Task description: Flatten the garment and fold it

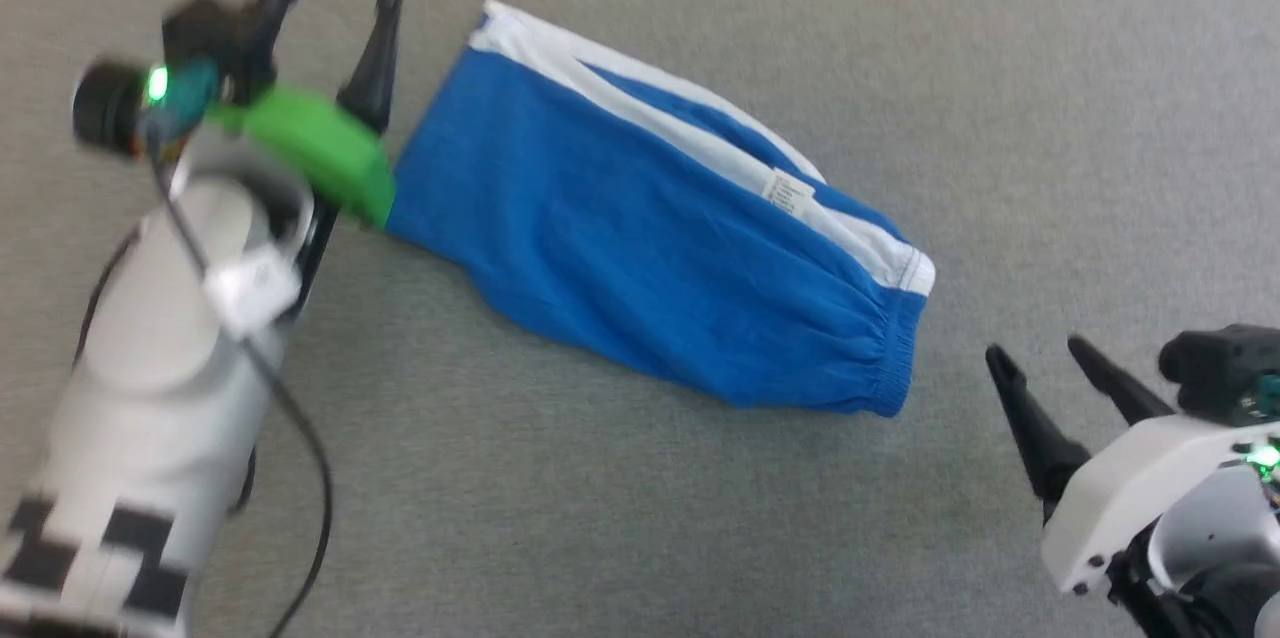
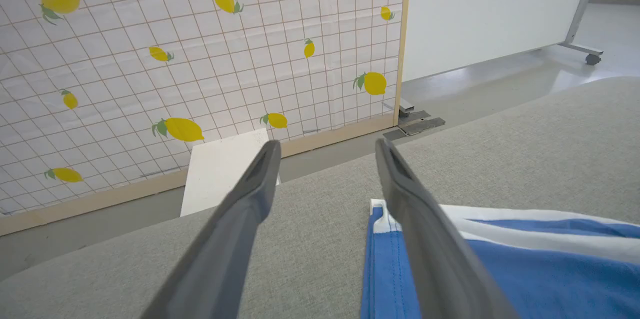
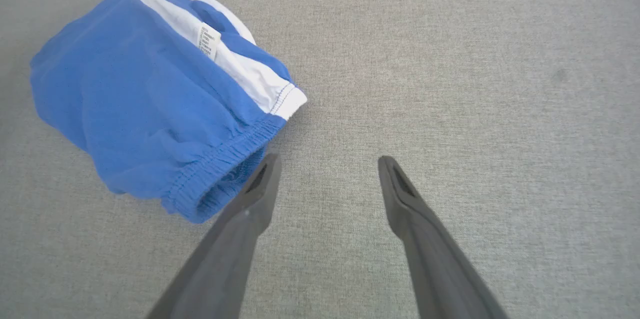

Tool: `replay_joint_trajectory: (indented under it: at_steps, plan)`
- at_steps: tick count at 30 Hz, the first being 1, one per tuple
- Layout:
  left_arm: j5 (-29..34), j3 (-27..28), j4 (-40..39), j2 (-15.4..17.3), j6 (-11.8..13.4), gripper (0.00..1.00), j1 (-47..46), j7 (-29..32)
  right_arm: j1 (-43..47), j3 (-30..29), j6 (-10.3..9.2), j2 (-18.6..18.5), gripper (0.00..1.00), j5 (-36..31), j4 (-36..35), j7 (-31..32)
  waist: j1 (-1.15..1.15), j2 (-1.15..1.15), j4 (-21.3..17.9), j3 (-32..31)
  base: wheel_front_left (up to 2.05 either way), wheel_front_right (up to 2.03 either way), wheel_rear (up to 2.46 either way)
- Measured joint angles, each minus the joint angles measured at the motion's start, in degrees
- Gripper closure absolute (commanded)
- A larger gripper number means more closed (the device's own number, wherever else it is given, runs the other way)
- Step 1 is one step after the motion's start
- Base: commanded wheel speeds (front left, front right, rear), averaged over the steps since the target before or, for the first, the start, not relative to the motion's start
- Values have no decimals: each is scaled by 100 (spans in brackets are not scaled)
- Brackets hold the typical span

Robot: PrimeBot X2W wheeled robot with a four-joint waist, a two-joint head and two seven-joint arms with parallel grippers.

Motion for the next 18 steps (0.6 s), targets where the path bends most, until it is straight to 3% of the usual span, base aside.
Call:
replay_joint_trajectory:
  at_steps: [8,13,18]
  plan:
    - [-186,832,-1611,321,643,0,1932,-78,-103,547,0,-1,0,-444,183,734,0,0,306,-597,0,0,0]
    - [-358,1305,-2479,310,977,0,3139,-79,-619,457,0,3,0,-482,969,779,0,0,579,-723,0,0,0]
    - [-377,1446,-2980,149,1113,0,3761,-82,-1016,247,0,1,0,-591,1939,703,0,0,875,-720,0,0,0]
